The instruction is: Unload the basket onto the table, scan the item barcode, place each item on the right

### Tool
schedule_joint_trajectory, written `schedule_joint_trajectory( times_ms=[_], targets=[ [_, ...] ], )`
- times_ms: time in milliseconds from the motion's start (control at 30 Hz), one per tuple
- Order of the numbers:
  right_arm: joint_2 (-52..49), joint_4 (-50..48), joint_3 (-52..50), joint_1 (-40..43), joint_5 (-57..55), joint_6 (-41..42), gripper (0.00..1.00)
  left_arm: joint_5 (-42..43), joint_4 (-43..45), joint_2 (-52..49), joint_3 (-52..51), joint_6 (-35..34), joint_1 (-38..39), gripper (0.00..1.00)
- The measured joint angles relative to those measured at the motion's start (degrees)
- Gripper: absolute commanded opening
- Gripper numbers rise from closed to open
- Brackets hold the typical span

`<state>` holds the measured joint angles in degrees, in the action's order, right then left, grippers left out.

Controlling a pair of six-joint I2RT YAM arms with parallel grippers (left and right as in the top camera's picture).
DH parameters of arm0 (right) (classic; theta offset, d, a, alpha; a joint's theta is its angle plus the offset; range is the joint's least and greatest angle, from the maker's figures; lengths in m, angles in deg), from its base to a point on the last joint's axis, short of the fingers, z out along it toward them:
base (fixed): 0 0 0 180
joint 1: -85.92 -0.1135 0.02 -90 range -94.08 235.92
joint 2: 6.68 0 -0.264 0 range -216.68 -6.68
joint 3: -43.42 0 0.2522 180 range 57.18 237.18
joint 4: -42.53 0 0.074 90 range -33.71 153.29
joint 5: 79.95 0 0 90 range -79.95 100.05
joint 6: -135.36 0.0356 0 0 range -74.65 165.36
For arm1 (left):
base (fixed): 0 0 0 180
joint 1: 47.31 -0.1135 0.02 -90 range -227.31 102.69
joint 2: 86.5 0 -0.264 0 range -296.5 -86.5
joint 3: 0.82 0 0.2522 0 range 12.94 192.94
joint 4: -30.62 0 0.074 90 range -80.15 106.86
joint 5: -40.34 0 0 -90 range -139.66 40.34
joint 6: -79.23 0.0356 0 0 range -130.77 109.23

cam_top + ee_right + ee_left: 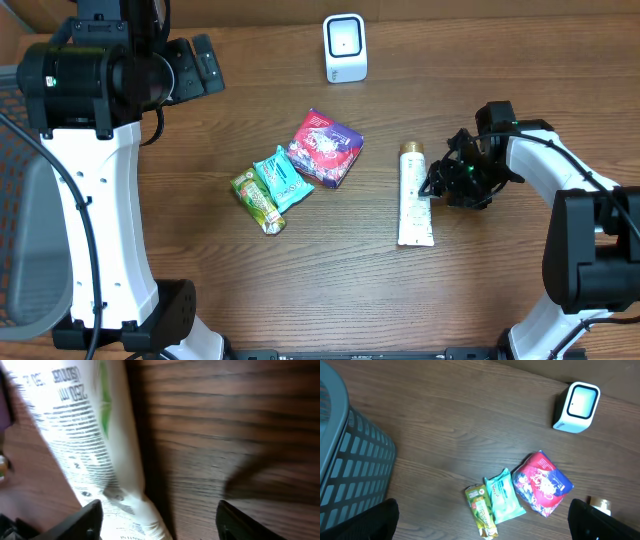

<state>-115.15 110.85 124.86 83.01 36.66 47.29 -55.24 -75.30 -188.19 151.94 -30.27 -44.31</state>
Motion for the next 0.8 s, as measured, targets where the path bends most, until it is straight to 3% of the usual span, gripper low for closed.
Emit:
schedule_joint_trajectory(
  times_ms=[267, 667, 800],
  targets=[
    [0.0, -6.2, -2.3, -0.2, 5.2, -2.8, 0.75, 0.0, 0.0, 0.0, 0.0, 0.0, 0.0, 1.0],
    [2.9, -29.3, -19.3, 0.0, 23.1, 0.3, 0.65, 0.0, 0.0, 0.0, 0.0, 0.0, 0.0, 1.0],
    [3.1, -31.8, -21.9, 0.7, 25.6, 2.5, 0.52, 0.0, 0.0, 0.0, 0.0, 0.0, 0.0, 0.99]
  ],
)
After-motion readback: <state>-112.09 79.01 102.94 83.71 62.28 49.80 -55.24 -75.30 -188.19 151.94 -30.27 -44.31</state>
